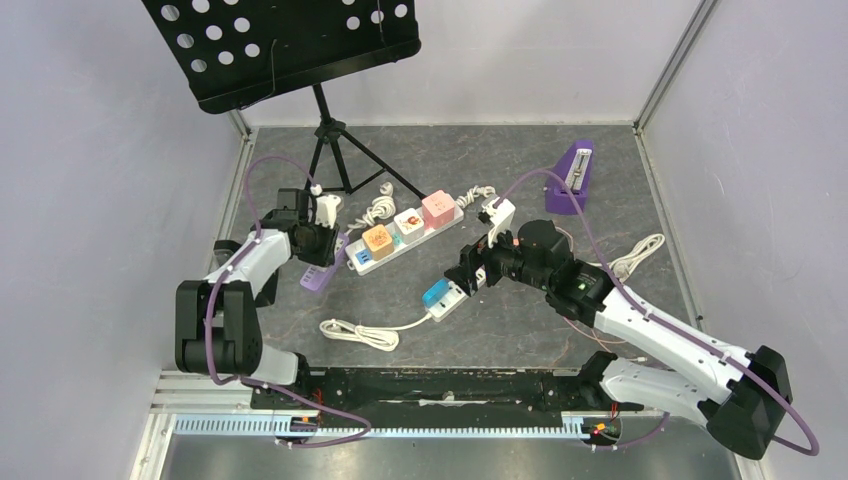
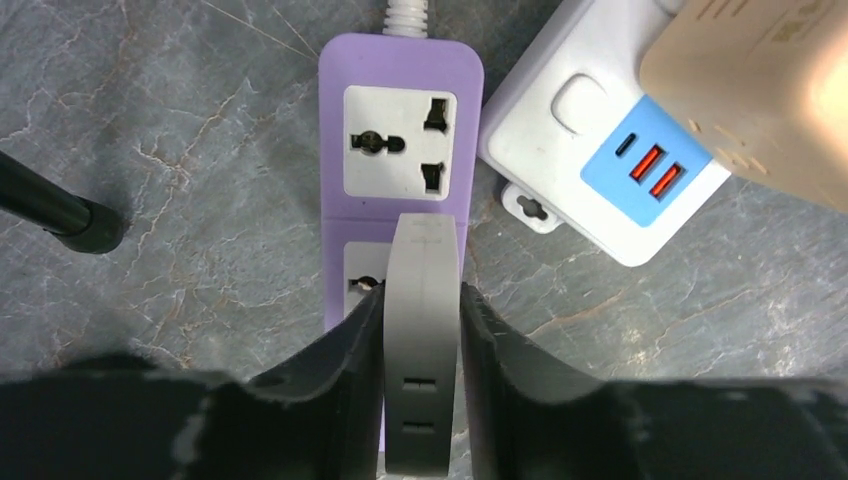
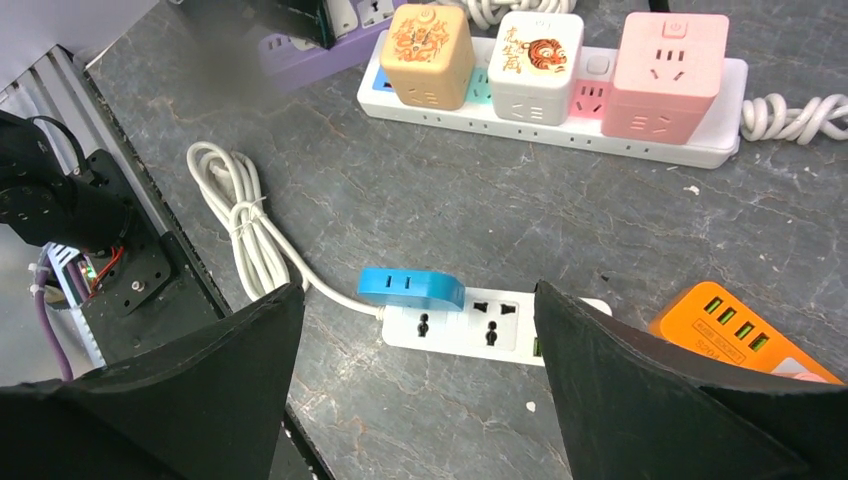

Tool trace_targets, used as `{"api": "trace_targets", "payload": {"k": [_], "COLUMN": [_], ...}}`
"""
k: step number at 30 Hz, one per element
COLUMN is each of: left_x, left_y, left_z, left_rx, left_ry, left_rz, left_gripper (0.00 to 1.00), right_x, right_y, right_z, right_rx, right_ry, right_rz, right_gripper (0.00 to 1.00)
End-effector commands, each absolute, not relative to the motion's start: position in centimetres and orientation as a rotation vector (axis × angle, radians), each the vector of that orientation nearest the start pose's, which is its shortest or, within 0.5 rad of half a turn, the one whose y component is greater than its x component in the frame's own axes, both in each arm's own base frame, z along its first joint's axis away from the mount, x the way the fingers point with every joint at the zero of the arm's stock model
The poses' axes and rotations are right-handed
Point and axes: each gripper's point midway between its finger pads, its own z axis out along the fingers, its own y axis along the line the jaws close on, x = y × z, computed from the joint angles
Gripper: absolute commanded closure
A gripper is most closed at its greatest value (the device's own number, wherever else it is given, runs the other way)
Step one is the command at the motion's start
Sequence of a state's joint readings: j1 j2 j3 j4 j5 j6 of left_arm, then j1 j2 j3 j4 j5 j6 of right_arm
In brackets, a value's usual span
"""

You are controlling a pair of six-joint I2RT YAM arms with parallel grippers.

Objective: Insert the plug

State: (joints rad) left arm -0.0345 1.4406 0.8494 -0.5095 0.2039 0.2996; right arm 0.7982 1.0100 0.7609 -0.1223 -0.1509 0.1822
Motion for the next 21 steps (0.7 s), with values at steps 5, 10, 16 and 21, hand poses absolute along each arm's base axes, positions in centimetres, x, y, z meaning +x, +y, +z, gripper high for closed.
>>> {"api": "trace_targets", "payload": {"k": [5,10,16,21], "left_x": [32.2,32.5,32.2,31.1], "left_y": [-3.3,-3.0,-3.1,-3.1], "left_z": [7.7,9.7,10.2,9.3], "left_rx": [0.45,0.473,0.485,0.569], "left_ry": [2.477,2.418,2.406,2.438], "left_rz": [-0.131,-0.093,-0.098,-0.107], "left_gripper": [0.29,0.29,0.43,0.46], "right_x": [22.5,22.5,22.7,22.7], "right_y": [26.9,26.7,26.5,26.5], "right_z": [22.8,22.8,22.7,22.7], "right_rx": [-0.683,-0.685,-0.68,-0.68], "right_ry": [1.822,1.823,1.824,1.826], "right_rz": [0.763,0.753,0.738,0.736], "right_gripper": [0.13,0.12,0.12,0.12]}}
